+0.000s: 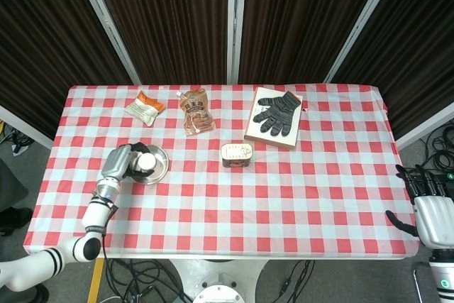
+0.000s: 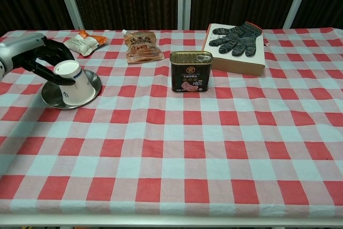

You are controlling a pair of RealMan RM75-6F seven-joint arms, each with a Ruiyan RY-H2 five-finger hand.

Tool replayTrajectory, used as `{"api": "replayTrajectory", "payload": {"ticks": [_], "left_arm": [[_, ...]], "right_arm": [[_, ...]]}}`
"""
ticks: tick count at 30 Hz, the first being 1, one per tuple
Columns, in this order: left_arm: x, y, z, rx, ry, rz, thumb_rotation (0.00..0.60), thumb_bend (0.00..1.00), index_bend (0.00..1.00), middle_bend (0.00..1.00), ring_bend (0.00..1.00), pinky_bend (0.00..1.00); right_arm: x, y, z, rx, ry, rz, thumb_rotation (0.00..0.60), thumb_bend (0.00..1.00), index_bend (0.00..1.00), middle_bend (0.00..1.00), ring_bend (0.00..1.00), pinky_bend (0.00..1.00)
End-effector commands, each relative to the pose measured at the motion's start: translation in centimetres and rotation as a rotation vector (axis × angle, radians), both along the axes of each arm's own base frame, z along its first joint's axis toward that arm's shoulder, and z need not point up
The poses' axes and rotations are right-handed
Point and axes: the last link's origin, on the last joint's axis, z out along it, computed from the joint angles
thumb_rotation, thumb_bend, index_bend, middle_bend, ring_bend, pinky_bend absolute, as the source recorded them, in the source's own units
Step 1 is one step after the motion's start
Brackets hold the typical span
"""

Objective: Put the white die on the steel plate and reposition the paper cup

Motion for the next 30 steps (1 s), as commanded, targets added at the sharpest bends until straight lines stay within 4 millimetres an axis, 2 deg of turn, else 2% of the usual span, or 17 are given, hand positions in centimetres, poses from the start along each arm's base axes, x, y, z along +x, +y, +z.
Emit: {"api": "replayTrajectory", "payload": {"ticks": [1,7,11,16,23,30], "left_arm": [[-0.7,0.7,0.3,0.015,0.040,0.010,0.600,0.26,0.59,0.44,0.30,0.21],[-2.1,2.4,2.1,0.129,0.031,0.093,0.600,0.26,0.59,0.44,0.30,0.21],[-1.6,1.5,2.5,0.105,-0.043,0.087,0.600,0.26,0.59,0.44,0.30,0.21],[-1.4,1.1,3.9,0.132,-0.047,0.056,0.600,0.25,0.59,0.44,0.30,0.21],[-4.1,4.1,6.3,0.247,0.012,0.159,0.600,0.26,0.59,0.44,0.30,0.21],[-5.8,6.0,5.8,0.251,0.036,0.230,0.600,0.26,0.59,0.44,0.30,0.21]], "right_arm": [[0.0,0.0,0.0,0.001,-0.001,-0.001,0.600,0.11,0.04,0.22,0.00,0.11],[0.0,0.1,-0.1,0.000,-0.003,-0.003,0.600,0.11,0.04,0.22,0.00,0.11],[-0.1,0.1,-0.2,0.004,-0.005,-0.003,0.600,0.11,0.04,0.22,0.00,0.11],[0.0,0.0,-0.1,0.002,-0.003,0.004,0.600,0.11,0.04,0.22,0.00,0.11],[-0.1,0.1,0.0,-0.002,-0.004,0.000,0.600,0.11,0.04,0.22,0.00,0.11],[-0.1,0.2,0.0,-0.004,-0.001,-0.007,0.600,0.11,0.04,0.22,0.00,0.11]]}}
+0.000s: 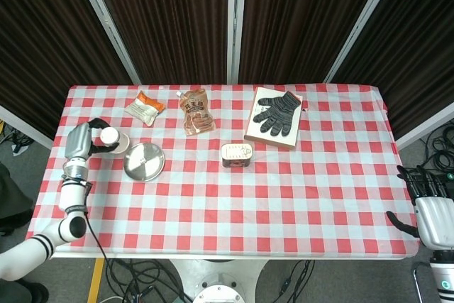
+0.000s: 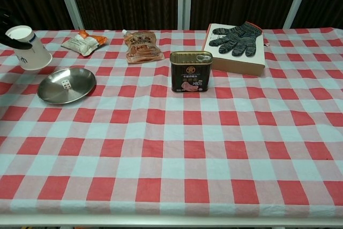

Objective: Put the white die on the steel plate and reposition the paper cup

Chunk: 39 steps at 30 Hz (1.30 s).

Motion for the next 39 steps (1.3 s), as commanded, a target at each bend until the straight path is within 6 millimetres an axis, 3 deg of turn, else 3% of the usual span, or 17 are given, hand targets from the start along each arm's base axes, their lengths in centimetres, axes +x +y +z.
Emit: {"api": "replayTrajectory", "payload": {"ticks": [1,4,10,18,27,34,39], "left_arm": [[-0.1,1.0,-0.9,-0.013,-0.013,0.029,0.600,0.26,0.58,0.44,0.29,0.21],[-0.2,1.0,-1.7,-0.039,0.012,0.026,0.600,0.24,0.54,0.41,0.27,0.21],[0.0,0.7,-2.2,-0.053,0.038,0.000,0.600,0.18,0.18,0.19,0.13,0.19],[0.0,-1.7,0.9,0.046,0.071,-0.076,0.600,0.17,0.14,0.14,0.10,0.16],[-1.6,-9.8,6.2,0.124,0.441,-0.198,0.600,0.17,0.17,0.15,0.10,0.12],[-2.1,-17.0,7.9,0.087,0.466,-0.217,0.600,0.17,0.18,0.16,0.10,0.10],[-2.1,-20.4,8.1,0.076,0.460,-0.200,0.600,0.17,0.18,0.15,0.10,0.10]], "right_arm": [[0.0,0.0,0.0,-0.001,0.001,-0.001,0.600,0.11,0.04,0.22,0.00,0.11],[0.1,0.0,0.0,0.000,0.003,-0.001,0.600,0.11,0.04,0.22,0.00,0.11],[0.1,0.1,0.1,-0.003,0.005,-0.005,0.600,0.11,0.04,0.22,0.00,0.11],[-0.2,0.3,0.5,-0.011,0.000,-0.010,0.600,0.11,0.04,0.22,0.00,0.11],[-1.3,0.9,1.0,-0.026,-0.012,-0.033,0.600,0.11,0.04,0.13,0.00,0.11],[-1.6,1.6,0.6,-0.020,-0.034,-0.007,0.600,0.11,0.04,0.11,0.00,0.11],[-1.3,1.6,-0.1,0.004,-0.053,0.014,0.600,0.11,0.04,0.11,0.00,0.11]]}}
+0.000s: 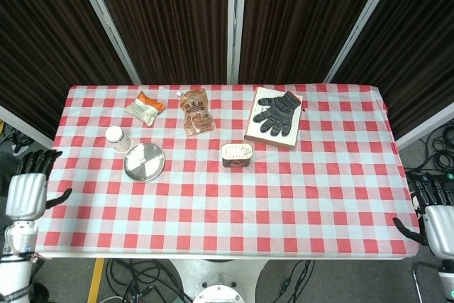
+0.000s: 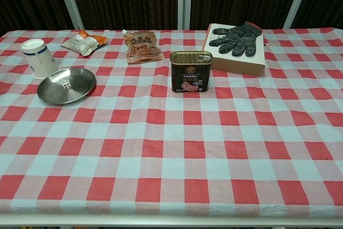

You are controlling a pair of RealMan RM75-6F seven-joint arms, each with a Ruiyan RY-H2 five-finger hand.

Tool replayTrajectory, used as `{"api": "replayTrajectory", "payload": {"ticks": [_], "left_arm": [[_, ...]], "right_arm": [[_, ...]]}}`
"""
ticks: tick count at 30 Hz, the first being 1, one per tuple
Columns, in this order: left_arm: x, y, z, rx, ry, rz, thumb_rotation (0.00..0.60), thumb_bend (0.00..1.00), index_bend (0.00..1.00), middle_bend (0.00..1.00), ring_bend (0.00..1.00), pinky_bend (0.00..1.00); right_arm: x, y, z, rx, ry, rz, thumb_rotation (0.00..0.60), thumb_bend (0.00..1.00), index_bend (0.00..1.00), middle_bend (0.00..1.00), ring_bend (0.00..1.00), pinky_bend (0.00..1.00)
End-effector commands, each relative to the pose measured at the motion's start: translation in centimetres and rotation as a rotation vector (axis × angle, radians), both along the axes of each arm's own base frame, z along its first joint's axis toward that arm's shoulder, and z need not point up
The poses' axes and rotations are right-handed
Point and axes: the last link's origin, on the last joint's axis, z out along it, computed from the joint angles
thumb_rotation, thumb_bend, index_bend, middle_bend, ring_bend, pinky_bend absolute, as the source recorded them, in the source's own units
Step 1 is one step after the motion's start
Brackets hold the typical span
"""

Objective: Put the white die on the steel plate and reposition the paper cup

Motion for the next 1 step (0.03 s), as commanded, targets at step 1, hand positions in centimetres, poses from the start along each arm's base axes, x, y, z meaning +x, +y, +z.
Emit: {"api": "replayTrajectory", "payload": {"ticks": [1], "left_arm": [[-0.04,-2.13,0.28,-0.010,0.000,0.019,0.600,0.17,0.18,0.15,0.10,0.10]], "right_arm": [[0.15,-0.07,-0.34,0.012,-0.005,0.010,0.600,0.11,0.04,0.11,0.00,0.11]]}}
